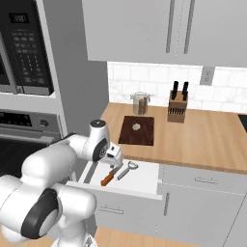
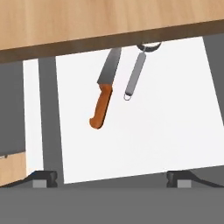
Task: Place the appropriate cutting tool for cutting the garlic skin on the cutting board.
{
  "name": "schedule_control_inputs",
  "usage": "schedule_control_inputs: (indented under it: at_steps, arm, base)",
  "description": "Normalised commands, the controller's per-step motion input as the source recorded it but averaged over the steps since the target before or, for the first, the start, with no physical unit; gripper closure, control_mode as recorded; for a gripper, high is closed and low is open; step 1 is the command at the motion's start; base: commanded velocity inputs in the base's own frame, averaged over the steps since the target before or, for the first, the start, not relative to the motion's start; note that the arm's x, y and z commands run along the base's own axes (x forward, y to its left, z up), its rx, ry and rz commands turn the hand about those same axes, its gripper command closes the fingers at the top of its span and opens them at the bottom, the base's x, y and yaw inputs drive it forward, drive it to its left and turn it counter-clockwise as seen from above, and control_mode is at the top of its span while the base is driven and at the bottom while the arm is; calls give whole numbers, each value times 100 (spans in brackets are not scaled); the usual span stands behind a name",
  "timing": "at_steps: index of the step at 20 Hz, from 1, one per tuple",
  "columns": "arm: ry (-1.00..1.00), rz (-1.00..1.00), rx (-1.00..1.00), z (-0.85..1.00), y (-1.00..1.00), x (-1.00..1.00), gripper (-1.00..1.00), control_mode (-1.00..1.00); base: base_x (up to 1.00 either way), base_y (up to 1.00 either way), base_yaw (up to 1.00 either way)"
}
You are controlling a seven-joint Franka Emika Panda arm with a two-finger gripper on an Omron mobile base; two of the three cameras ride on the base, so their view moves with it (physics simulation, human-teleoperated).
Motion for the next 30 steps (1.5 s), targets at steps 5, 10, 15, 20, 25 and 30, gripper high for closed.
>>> schedule_control_inputs:
  at_steps: [5, 10, 15, 20, 25, 30]
  arm:
    - [0, 0, 0, -55, 0, 0, -100, -100]
    - [0, 0, 0, -44, 0, -1, -100, -100]
    - [0, 0, 0, -32, 0, -15, -100, -100]
    - [0, 0, 0, -32, 0, -3, -100, -100]
    - [0, 0, 0, -42, 2, 0, -100, -100]
    - [0, 0, 0, -40, 5, 0, -100, -100]
  base:
    - [0, 0, 0]
    - [0, 0, 0]
    - [0, 0, 0]
    - [0, 0, 0]
    - [0, 0, 0]
    - [0, 0, 0]
